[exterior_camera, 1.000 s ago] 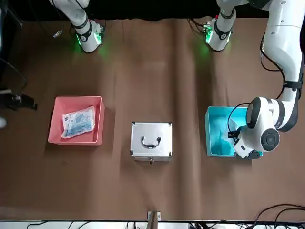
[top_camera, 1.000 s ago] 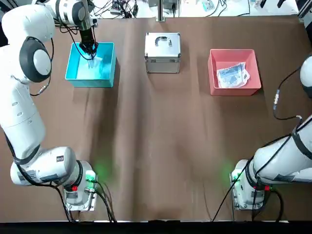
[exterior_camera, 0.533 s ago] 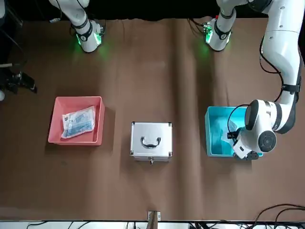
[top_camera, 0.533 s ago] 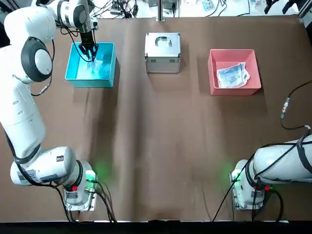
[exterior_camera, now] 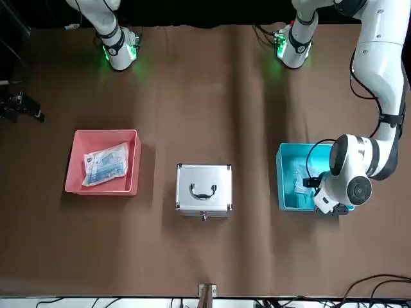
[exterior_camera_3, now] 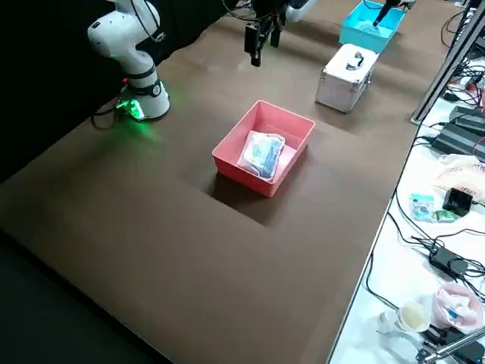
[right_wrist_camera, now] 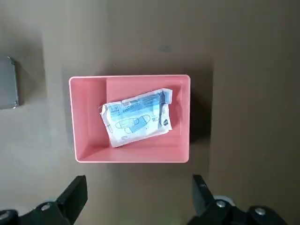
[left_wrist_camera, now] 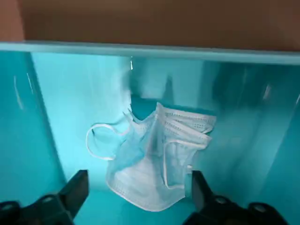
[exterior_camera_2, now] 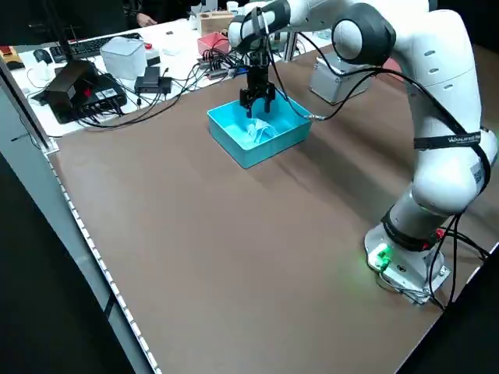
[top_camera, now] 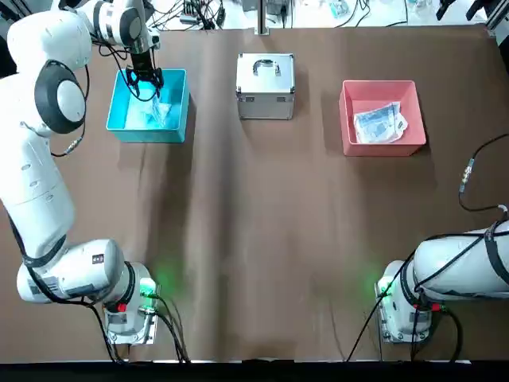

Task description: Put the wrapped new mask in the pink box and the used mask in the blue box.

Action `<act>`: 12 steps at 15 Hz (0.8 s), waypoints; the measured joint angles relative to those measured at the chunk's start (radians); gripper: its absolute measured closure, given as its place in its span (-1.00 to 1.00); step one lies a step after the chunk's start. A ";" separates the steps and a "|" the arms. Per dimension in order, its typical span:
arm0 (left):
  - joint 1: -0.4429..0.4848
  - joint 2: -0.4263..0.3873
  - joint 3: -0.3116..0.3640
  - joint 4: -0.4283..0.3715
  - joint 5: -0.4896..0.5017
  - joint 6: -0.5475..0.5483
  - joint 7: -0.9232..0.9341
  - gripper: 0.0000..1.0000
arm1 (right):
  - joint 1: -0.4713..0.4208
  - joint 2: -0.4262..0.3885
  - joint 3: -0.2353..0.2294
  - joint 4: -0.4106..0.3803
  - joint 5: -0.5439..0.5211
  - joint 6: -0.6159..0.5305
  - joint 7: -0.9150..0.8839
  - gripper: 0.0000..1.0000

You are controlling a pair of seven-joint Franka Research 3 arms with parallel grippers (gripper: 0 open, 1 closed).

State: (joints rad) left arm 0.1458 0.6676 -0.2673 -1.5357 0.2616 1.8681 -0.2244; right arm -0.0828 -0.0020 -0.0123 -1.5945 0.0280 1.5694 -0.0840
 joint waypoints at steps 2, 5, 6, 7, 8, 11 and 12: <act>0.002 0.000 0.000 0.009 0.000 0.000 0.000 -0.99 | 0.000 0.000 0.002 0.017 0.000 0.000 0.000 -0.96; 0.003 -0.019 -0.001 0.024 0.000 0.000 -0.002 -0.98 | 0.000 -0.002 0.003 0.063 -0.002 -0.008 0.000 -0.96; 0.004 -0.035 -0.003 0.030 0.000 0.000 -0.002 -0.99 | 0.000 -0.003 0.003 0.072 -0.003 -0.017 0.000 -0.96; 0.004 -0.056 -0.006 0.037 -0.002 -0.002 -0.002 -0.99 | 0.000 -0.004 0.003 0.077 -0.005 -0.023 0.000 -0.96; 0.004 -0.083 -0.011 0.042 -0.007 -0.007 -0.002 -0.99 | 0.000 -0.004 0.003 0.079 -0.006 -0.028 0.000 -0.96; 0.004 -0.180 -0.024 0.048 -0.041 -0.046 -0.002 -0.99 | 0.000 -0.004 0.003 0.081 -0.007 -0.041 0.000 -0.96; 0.004 -0.215 -0.025 0.050 -0.058 -0.059 -0.002 -0.99 | 0.000 -0.004 0.003 0.083 -0.007 -0.042 0.000 -0.96</act>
State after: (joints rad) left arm 0.1494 0.4529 -0.2927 -1.4853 0.2034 1.8089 -0.2266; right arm -0.0825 -0.0060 -0.0089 -1.5119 0.0207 1.5275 -0.0841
